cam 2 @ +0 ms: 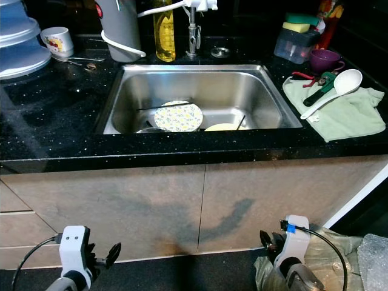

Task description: Kitchen organization

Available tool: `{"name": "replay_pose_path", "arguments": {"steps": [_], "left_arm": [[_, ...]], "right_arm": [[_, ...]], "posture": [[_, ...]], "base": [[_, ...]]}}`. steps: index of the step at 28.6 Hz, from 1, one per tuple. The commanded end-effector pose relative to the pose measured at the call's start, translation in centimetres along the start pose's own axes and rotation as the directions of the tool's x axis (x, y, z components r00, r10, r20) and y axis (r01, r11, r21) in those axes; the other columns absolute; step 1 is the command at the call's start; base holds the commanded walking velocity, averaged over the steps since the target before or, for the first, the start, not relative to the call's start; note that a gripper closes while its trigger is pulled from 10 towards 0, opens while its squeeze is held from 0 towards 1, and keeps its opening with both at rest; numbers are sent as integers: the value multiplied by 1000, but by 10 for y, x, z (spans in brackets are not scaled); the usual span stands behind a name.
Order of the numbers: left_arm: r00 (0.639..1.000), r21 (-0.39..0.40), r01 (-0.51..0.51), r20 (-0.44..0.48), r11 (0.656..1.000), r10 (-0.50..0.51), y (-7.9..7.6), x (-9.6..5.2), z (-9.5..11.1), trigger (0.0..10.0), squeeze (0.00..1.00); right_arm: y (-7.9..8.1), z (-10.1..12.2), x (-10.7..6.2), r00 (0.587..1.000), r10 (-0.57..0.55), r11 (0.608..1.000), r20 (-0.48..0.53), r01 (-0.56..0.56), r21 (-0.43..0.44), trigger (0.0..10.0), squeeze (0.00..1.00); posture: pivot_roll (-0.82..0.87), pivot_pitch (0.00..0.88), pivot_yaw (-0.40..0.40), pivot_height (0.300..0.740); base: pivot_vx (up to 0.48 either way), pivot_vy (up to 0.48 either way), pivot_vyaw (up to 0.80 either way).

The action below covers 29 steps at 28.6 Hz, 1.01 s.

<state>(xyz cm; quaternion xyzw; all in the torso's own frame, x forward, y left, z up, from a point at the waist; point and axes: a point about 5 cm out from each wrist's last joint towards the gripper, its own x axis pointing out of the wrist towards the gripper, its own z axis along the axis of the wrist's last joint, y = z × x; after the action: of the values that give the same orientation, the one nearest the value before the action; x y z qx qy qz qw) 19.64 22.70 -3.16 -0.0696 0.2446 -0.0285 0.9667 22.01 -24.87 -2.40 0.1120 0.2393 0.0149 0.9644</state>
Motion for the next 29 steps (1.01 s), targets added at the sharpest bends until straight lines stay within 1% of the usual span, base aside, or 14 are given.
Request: {"name": "replay_pose_path", "arguments": {"steps": [1, 29], "left_arm": [[1000, 10, 10, -16, 1000, -9, -1, -2, -5, 10000, 0], [1000, 8, 5, -4, 1000, -5, 0, -1, -1, 10000, 0]], "right_arm": [[-2, -3, -2, 1000, -7, 1000, -12, 7, -5, 10000, 0], [-2, 1, -1, 1000, 0, 1000, -5, 0, -5, 10000, 0]], "posture": [[20, 34, -36, 740], [27, 69, -45, 740]], "base": [[0, 0, 0], [0, 0, 0]]}}
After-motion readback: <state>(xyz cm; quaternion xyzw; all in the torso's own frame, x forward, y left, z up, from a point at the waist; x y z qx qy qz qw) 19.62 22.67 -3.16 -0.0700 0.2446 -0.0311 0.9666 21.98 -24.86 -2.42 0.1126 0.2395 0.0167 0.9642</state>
